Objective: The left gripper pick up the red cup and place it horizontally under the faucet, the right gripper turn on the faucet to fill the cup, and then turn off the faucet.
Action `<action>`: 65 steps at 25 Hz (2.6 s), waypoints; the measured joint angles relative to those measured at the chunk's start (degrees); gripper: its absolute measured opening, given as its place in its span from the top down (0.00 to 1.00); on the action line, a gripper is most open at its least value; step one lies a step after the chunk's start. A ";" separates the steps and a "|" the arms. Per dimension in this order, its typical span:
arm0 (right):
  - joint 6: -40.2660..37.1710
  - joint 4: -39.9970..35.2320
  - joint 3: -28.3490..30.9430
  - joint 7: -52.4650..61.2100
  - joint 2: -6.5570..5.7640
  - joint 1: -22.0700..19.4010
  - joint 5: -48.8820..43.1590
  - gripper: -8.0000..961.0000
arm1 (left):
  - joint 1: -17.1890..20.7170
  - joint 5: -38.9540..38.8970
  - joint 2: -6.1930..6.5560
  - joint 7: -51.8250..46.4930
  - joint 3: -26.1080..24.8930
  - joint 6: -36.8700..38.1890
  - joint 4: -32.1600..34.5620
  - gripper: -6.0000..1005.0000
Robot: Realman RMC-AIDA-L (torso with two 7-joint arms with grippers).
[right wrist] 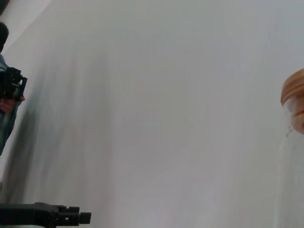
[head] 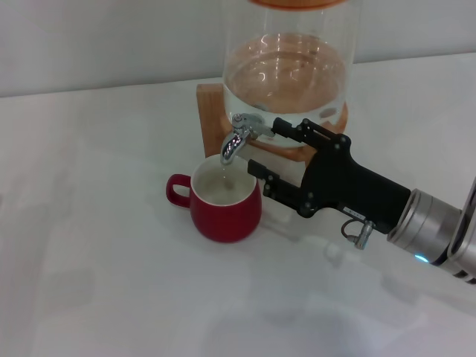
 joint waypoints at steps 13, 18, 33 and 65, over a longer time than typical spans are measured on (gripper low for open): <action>0.40 0.06 -2.37 0.02 0.00 -0.07 -0.13 0.29 | -0.29 0.00 0.00 0.04 0.00 0.00 0.00 0.32; 0.80 0.72 -3.84 0.02 -0.05 -0.15 -0.17 0.29 | -0.29 0.00 0.00 0.04 0.00 0.00 0.00 0.32; 4.72 0.28 -3.10 -0.06 -0.44 -2.46 0.31 0.29 | -0.07 0.01 0.00 0.04 0.00 0.00 0.00 0.32; 4.04 3.50 -8.02 -0.09 -0.26 -2.52 -1.32 0.29 | -1.64 0.01 0.09 0.04 0.00 0.56 0.00 0.32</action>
